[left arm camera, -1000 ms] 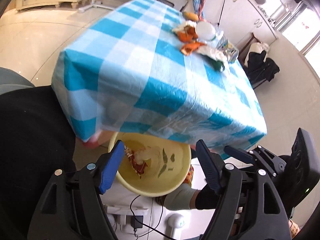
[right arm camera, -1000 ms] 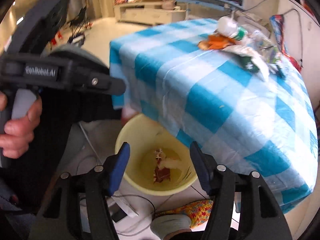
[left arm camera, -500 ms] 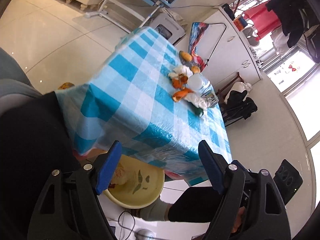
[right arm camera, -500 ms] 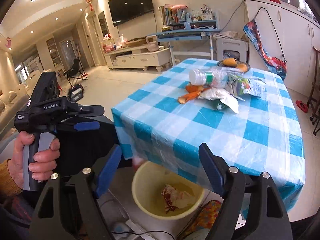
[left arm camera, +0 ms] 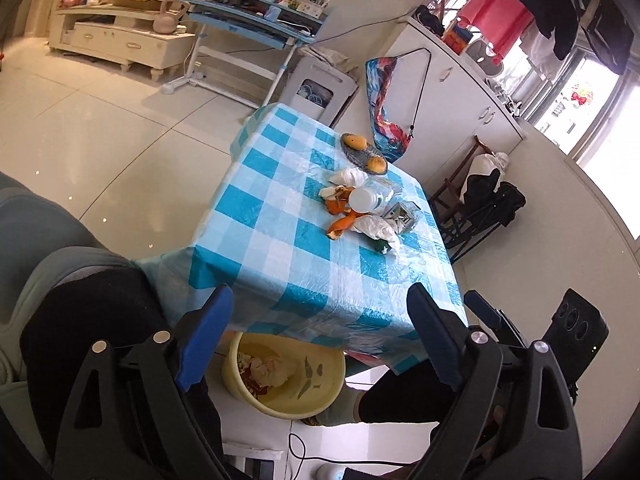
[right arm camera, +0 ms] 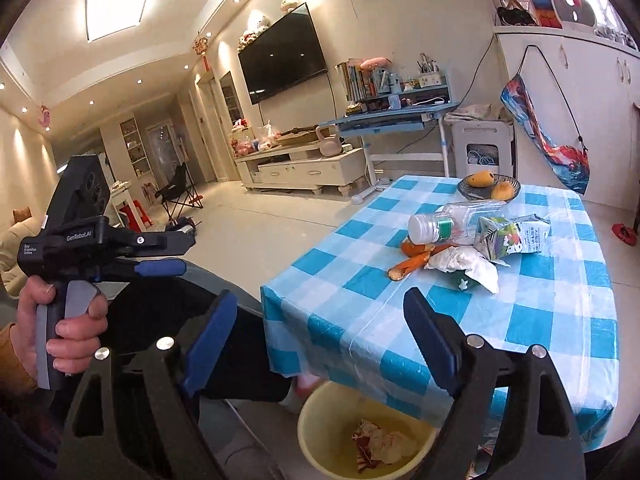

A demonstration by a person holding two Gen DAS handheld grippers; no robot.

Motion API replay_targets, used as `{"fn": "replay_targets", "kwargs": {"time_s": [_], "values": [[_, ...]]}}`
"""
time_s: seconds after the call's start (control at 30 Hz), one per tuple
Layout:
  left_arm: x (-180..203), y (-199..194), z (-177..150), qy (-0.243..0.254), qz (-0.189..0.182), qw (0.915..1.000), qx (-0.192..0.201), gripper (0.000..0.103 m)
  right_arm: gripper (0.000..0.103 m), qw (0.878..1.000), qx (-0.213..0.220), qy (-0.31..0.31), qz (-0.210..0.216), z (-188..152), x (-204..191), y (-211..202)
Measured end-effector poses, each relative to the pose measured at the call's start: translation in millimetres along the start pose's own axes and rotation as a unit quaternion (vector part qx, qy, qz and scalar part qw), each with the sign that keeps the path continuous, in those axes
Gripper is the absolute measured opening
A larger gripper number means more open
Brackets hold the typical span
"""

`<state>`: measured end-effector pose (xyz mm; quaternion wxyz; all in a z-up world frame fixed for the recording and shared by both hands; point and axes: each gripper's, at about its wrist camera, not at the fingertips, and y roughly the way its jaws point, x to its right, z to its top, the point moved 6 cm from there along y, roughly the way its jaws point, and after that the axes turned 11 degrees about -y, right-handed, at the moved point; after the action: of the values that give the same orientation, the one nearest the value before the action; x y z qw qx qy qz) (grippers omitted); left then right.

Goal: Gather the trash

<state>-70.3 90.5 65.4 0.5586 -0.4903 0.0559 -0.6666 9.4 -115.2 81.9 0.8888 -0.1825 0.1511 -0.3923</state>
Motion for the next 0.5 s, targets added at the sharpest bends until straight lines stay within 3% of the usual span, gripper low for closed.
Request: {"fn": "replay_targets", "kwargs": {"time_s": [0.23, 0.5], "values": [[15, 9, -10, 0.018, -0.008, 0.9997, -0.017, 0.087, 0.082, 1.0, 0.003, 0.013, -0.004, 2, 5, 1], [8, 15, -16, 0.0, -0.023, 0.9992, -0.033, 0.087, 0.082, 0.999, 0.005, 0.054, 0.002, -4, 16, 3]]}}
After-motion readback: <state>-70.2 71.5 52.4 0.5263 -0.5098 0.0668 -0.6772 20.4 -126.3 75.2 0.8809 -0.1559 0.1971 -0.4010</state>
